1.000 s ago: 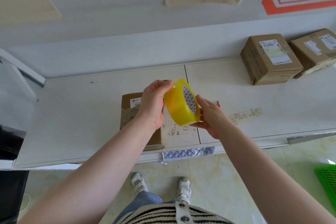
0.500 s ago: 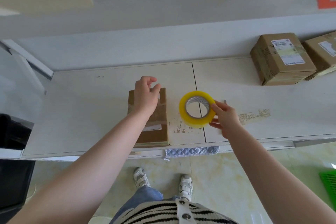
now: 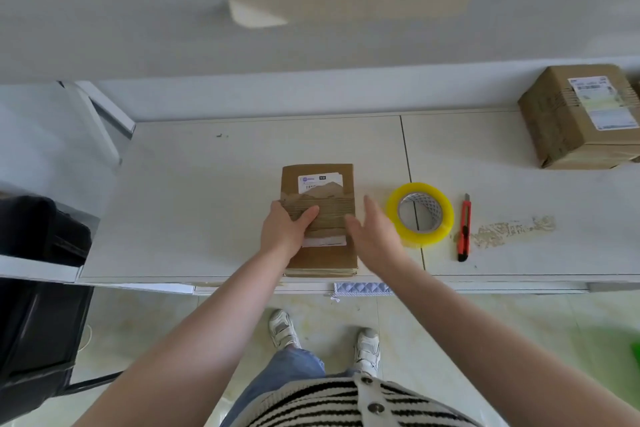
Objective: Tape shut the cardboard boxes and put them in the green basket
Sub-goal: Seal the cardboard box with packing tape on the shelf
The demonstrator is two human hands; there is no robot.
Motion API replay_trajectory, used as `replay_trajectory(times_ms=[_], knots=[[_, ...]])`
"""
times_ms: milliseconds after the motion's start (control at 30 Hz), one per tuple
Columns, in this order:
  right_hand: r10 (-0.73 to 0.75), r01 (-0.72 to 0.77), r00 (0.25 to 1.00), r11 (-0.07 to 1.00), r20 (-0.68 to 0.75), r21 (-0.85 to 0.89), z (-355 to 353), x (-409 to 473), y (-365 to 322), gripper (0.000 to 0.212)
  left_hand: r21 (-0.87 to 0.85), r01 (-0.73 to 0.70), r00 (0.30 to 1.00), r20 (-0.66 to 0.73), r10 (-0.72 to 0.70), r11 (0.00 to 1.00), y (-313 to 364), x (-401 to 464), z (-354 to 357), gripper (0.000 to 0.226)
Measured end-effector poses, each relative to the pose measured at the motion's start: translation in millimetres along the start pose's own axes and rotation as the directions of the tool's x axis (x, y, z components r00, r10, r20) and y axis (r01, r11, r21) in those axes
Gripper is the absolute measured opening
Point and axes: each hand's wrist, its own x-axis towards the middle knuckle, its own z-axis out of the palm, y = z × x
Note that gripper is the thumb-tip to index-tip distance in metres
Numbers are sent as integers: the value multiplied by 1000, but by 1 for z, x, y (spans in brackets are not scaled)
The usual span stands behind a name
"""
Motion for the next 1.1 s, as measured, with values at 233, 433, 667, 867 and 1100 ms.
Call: replay_trajectory(times_ms=[233,433,667,867,1100], knots=[[139,-134,990,985,-39,112,32,23,0,32,113,-91,995,-21,94,989,-7,4,0,55],[119,-112,990,989,-73,95,43,30,9,36,156,-156,984,-59,167,975,-14,5,-1,35],[90,-82,991,993,-96,87,43,28,12,33,505,-262,916,-137,377,822,-1,6,10,74],[88,-79,991,993,-103,90,42,29,10,29,733,-375,861,47,507,568,4,19,29,74],[96,-88,995,964,-23,250,31,22,1,37,588,-359,920,90,382,725,9,21,10,87]])
